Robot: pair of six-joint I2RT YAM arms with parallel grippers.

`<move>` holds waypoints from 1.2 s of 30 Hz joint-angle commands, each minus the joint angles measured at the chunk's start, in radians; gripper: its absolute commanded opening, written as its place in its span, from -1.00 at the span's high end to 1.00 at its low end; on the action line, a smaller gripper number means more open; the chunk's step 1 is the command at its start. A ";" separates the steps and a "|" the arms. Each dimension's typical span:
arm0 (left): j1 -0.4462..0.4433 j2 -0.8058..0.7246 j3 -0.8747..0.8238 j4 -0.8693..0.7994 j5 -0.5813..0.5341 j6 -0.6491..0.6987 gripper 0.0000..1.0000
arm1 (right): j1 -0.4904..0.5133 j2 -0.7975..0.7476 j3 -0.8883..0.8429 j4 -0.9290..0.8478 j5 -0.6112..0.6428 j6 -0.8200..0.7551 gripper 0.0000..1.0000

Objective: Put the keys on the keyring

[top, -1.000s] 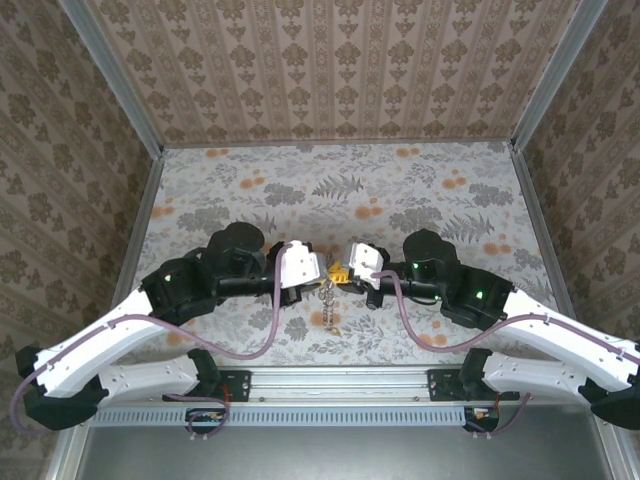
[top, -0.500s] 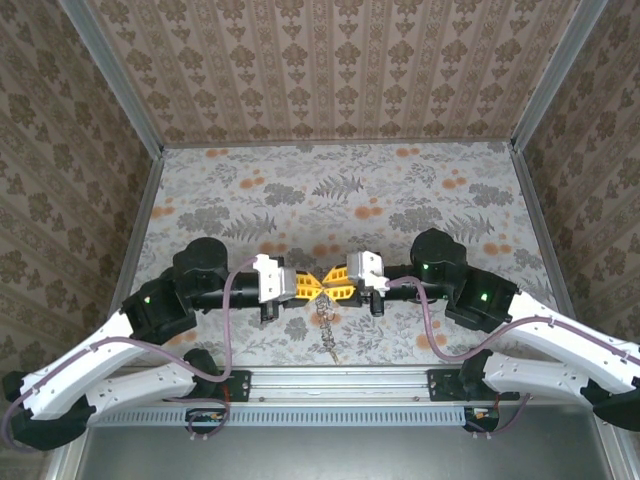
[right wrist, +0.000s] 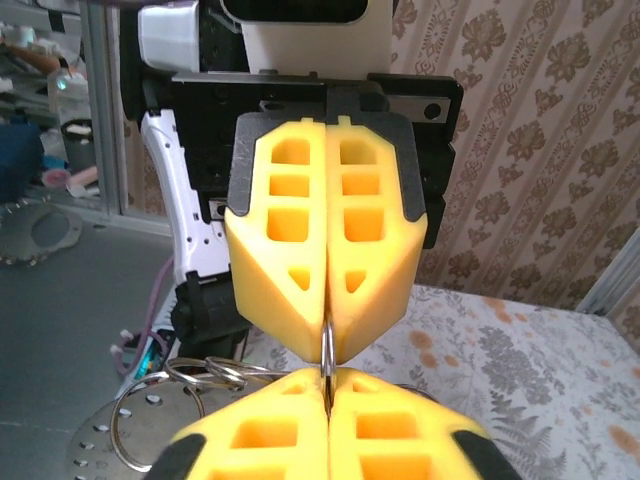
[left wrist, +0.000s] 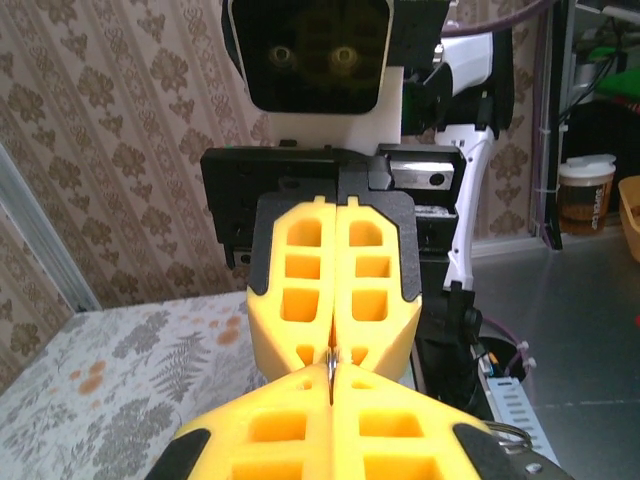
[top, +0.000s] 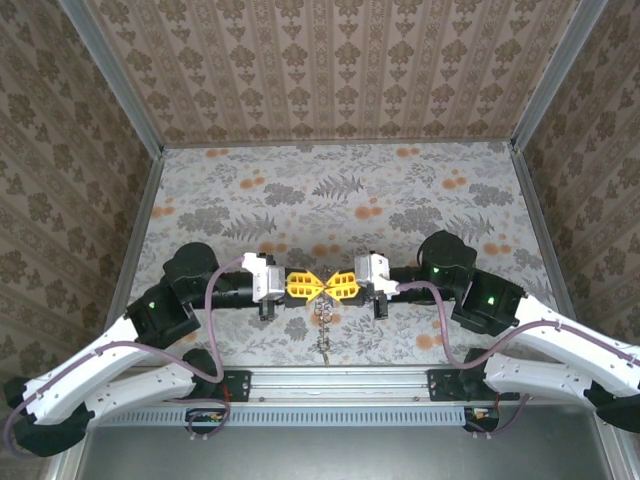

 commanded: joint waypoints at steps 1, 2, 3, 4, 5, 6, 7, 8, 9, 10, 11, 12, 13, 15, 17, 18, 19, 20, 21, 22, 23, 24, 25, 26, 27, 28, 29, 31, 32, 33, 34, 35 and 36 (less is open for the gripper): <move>0.011 -0.013 -0.023 0.158 0.057 -0.064 1.00 | 0.000 -0.002 -0.021 0.032 0.045 0.007 1.00; 0.013 -0.004 -0.018 0.145 0.041 -0.072 1.00 | 0.000 -0.005 -0.023 0.036 0.066 0.007 1.00; 0.015 0.008 0.004 0.089 0.015 -0.059 1.00 | -0.001 -0.010 -0.023 0.034 0.083 0.003 1.00; 0.012 0.022 0.032 0.017 -0.011 -0.039 1.00 | -0.001 -0.013 -0.022 0.030 0.098 -0.001 1.00; 0.010 0.044 0.072 -0.069 -0.058 -0.013 1.00 | -0.001 -0.015 -0.020 0.023 0.119 -0.003 1.00; 0.001 0.068 0.114 -0.165 -0.108 0.013 0.99 | 0.000 -0.013 -0.015 0.011 0.139 -0.008 1.00; -0.011 0.087 0.147 -0.232 -0.149 0.032 0.92 | 0.001 -0.008 -0.010 0.000 0.151 -0.012 1.00; -0.025 0.105 0.180 -0.294 -0.194 0.058 0.87 | 0.001 0.001 -0.001 -0.012 0.160 -0.016 1.00; -0.036 0.124 0.208 -0.342 -0.233 0.080 0.84 | 0.002 0.012 0.004 -0.021 0.162 -0.017 1.00; -0.045 0.138 0.229 -0.377 -0.258 0.097 0.83 | 0.004 0.021 0.008 -0.025 0.162 -0.017 1.00; -0.050 0.153 0.247 -0.411 -0.280 0.112 0.83 | 0.007 0.028 0.011 -0.026 0.160 -0.017 1.00; -0.052 0.165 0.263 -0.434 -0.297 0.125 0.83 | 0.009 0.033 0.015 -0.027 0.160 -0.017 1.00; -0.053 0.178 0.275 -0.453 -0.307 0.136 0.83 | 0.012 0.035 0.017 -0.028 0.159 -0.018 1.00; -0.058 0.201 0.291 -0.485 -0.330 0.157 0.83 | 0.013 0.037 0.022 -0.033 0.159 -0.024 1.00; -0.068 0.229 0.306 -0.517 -0.360 0.175 0.82 | 0.013 0.041 0.033 -0.050 0.158 -0.028 1.00; -0.072 0.237 0.310 -0.522 -0.370 0.182 0.81 | 0.014 0.042 0.036 -0.054 0.161 -0.028 1.00; -0.077 0.245 0.311 -0.529 -0.378 0.187 0.80 | 0.015 0.046 0.036 -0.058 0.163 -0.029 1.00; -0.080 0.251 0.311 -0.532 -0.383 0.190 0.80 | 0.015 0.050 0.039 -0.061 0.162 -0.031 1.00; -0.081 0.253 0.309 -0.533 -0.386 0.194 0.80 | 0.015 0.054 0.040 -0.062 0.162 -0.031 1.00; -0.083 0.257 0.308 -0.535 -0.386 0.195 0.81 | 0.016 0.060 0.044 -0.065 0.161 -0.031 1.00; -0.083 0.258 0.307 -0.536 -0.387 0.197 0.84 | 0.016 0.066 0.047 -0.068 0.161 -0.031 1.00; -0.085 0.258 0.306 -0.539 -0.379 0.198 1.00 | 0.017 0.070 0.047 -0.070 0.161 -0.031 1.00; -0.086 0.258 0.305 -0.541 -0.366 0.200 1.00 | 0.016 0.074 0.050 -0.071 0.162 -0.033 1.00; -0.085 0.251 0.299 -0.534 -0.341 0.197 1.00 | 0.016 0.078 0.051 -0.071 0.161 -0.033 1.00; -0.085 0.241 0.289 -0.512 -0.327 0.193 1.00 | 0.017 0.079 0.051 -0.072 0.160 -0.033 1.00; -0.085 0.220 0.272 -0.481 -0.308 0.184 1.00 | 0.017 0.080 0.050 -0.071 0.158 -0.033 1.00; -0.082 0.189 0.248 -0.440 -0.282 0.173 1.00 | 0.016 0.078 0.046 -0.069 0.152 -0.034 1.00; -0.059 0.119 0.196 -0.328 -0.180 0.138 1.00 | 0.016 0.071 0.033 -0.052 0.129 -0.036 0.85; -0.040 0.082 0.164 -0.259 -0.119 0.108 1.00 | 0.016 0.060 0.021 -0.037 0.108 -0.036 0.77; -0.024 0.053 0.141 -0.207 -0.070 0.082 1.00 | 0.016 0.051 0.011 -0.024 0.082 -0.036 0.72; -0.006 0.024 0.111 -0.140 -0.016 0.052 1.00 | 0.016 0.039 -0.004 -0.006 0.047 -0.039 0.66; 0.012 0.003 0.080 -0.081 0.033 0.020 1.00 | 0.017 0.025 -0.016 0.014 0.013 -0.036 0.62; 0.024 -0.007 0.059 -0.019 0.073 -0.008 1.00 | 0.016 0.014 -0.028 0.033 -0.009 -0.035 0.60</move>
